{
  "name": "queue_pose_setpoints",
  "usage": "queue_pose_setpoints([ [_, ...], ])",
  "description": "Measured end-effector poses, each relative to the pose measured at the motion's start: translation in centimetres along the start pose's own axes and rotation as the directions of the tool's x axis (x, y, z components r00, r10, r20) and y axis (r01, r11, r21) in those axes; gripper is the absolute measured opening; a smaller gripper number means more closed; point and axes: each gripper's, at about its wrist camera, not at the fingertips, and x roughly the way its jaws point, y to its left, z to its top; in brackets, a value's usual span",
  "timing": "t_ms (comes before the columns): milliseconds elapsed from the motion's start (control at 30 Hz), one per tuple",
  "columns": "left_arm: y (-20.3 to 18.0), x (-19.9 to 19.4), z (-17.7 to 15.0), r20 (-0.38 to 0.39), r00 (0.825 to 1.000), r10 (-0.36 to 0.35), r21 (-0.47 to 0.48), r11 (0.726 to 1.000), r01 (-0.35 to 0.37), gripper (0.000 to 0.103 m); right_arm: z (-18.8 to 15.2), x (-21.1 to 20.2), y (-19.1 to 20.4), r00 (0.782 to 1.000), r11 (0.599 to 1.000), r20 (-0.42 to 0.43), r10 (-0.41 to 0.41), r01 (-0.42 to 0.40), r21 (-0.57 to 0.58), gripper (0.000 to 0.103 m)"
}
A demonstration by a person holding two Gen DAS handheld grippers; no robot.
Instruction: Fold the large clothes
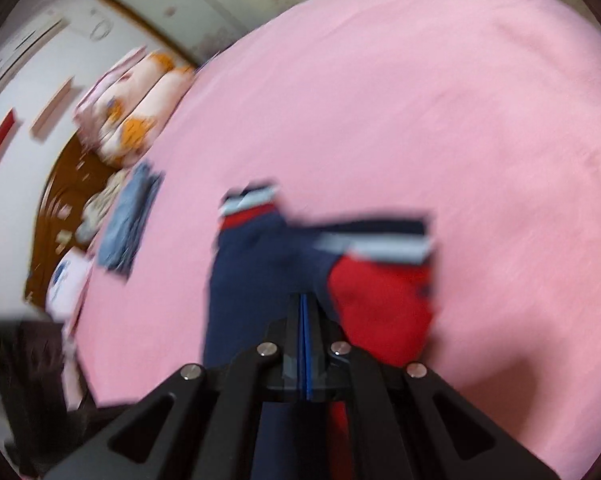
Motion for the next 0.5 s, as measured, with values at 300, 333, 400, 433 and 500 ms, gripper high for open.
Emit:
queue_pose_setpoints([
  [300,-0.6,-1.9,-1.1,0.013,0.996,0.093,0.012,0.996,-0.093,0.031,1.8,-5.3,-2.5,0.978,0.984,0.124,-0.167,0.159,0.075,0.000],
  [333,-0.7,-2.1,-1.3,0.015,0.994,0.109,0.007,0.994,-0.109,0.033,1.6,-5.9,-2.7,0.978,0.982,0.111,-0.175,0.166,0.088,0.000],
  [400,-1.1,-2.4,-1.7,0.013,0.992,0.122,0.005,0.993,-0.122,0.037,0.9,-6.3,-2.4,0.979,0.978,0.075,-0.190,0.182,0.101,0.000],
  [433,-1.3,-2.5,-1.9,0.017,0.991,0.132,0.004,0.991,-0.132,0.042,0.5,-6.2,-1.7,0.979,0.977,0.058,-0.194,0.187,0.101,0.000],
  [500,-1.9,-2.9,-2.1,0.029,0.988,0.154,-0.004,0.988,-0.154,0.051,-1.0,-6.6,-1.1,0.979,0.974,0.008,-0.203,0.201,0.102,0.000],
])
